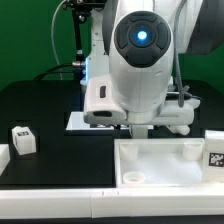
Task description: Assemble square table
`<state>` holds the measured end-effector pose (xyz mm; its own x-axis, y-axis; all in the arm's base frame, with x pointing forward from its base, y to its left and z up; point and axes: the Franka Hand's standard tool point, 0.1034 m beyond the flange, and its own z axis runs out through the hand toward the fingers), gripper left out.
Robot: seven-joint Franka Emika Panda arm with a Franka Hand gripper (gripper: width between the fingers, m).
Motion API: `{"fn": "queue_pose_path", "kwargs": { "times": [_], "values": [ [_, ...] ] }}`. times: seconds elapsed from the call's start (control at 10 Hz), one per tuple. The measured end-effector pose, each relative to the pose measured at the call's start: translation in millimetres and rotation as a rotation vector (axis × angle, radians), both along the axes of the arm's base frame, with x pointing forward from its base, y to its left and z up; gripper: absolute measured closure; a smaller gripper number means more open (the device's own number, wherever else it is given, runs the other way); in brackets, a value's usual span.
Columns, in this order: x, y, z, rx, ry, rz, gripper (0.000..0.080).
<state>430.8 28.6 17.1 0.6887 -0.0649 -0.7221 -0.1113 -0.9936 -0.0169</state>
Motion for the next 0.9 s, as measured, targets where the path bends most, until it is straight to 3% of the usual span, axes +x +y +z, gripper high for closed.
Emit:
{"fn": "queue_pose_path", "kwargs": {
  "times": [0.3,0.6,0.9],
  "values": [
    [-2.4,1.6,-1.2,-0.01,0.034,-0.022,0.015],
    [-8.2,8.2,-8.8,-0.064,0.117,-0.052,0.015],
    [-9.8,7.1,-9.6,-0.066,0.119,-0.05,0.015]
  ]
}}
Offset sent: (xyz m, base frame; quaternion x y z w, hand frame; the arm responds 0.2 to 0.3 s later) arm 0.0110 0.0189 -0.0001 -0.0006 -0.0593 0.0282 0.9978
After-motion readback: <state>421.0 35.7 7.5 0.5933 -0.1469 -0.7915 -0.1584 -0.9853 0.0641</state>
